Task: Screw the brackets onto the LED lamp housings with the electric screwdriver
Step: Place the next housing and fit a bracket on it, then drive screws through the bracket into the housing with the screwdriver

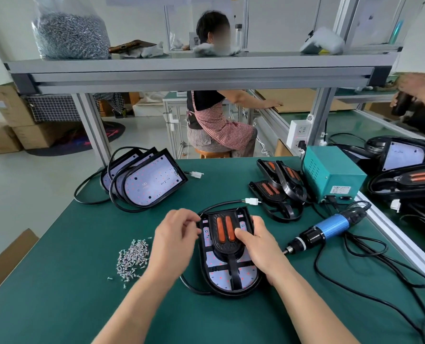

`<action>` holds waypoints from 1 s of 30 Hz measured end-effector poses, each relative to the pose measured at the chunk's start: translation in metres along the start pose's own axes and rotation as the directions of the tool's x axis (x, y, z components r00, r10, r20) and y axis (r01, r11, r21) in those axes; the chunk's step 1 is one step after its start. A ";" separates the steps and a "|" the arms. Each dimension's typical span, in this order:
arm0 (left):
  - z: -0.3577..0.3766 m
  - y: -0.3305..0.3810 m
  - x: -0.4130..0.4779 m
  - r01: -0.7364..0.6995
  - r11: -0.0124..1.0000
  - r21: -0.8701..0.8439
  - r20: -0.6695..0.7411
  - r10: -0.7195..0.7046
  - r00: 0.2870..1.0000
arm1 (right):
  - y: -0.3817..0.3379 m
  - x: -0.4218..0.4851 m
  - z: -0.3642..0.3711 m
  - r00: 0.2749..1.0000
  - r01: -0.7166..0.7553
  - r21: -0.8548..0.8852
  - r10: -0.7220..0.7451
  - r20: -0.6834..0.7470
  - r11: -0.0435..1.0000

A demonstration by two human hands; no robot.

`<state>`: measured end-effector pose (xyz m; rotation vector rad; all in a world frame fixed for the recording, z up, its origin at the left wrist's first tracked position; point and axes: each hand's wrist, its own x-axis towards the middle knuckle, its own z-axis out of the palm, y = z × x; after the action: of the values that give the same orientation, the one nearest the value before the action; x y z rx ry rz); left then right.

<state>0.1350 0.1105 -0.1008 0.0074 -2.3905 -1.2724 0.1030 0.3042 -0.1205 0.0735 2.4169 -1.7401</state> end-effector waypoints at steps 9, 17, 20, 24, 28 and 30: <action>0.030 0.001 -0.029 -0.084 0.996 -0.009 -0.212 0.080 0.974 | 0.006 -0.025 -0.003 0.999 0.014 -0.136 -0.010 0.032 0.991; 0.028 0.004 -0.036 -0.067 0.977 -0.203 -0.205 0.025 0.979 | 0.016 -0.015 -0.086 0.902 -0.125 -0.231 0.014 -0.431 0.965; 0.026 0.005 -0.040 -0.082 0.973 -0.217 -0.202 0.037 0.979 | 0.025 -0.008 -0.105 0.841 -0.196 -0.232 0.042 -0.539 0.953; 0.022 -0.001 -0.044 -0.082 0.978 -0.190 -0.210 0.041 0.977 | 0.036 -0.002 -0.110 0.801 -0.260 -0.240 0.070 -0.595 0.935; 0.021 -0.012 -0.045 -0.061 0.986 -0.153 -0.263 0.019 0.965 | 0.036 0.004 -0.107 0.759 -0.279 -0.181 0.102 -0.643 0.943; 0.023 -0.016 -0.045 -0.031 0.984 -0.174 -0.291 -0.021 0.956 | 0.034 0.007 -0.108 0.728 -0.304 -0.165 0.117 -0.676 0.938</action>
<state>0.1641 0.1281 -0.1409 0.1280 -2.0211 -1.3728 0.0895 0.4168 -0.1201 1.0657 2.9267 -1.4151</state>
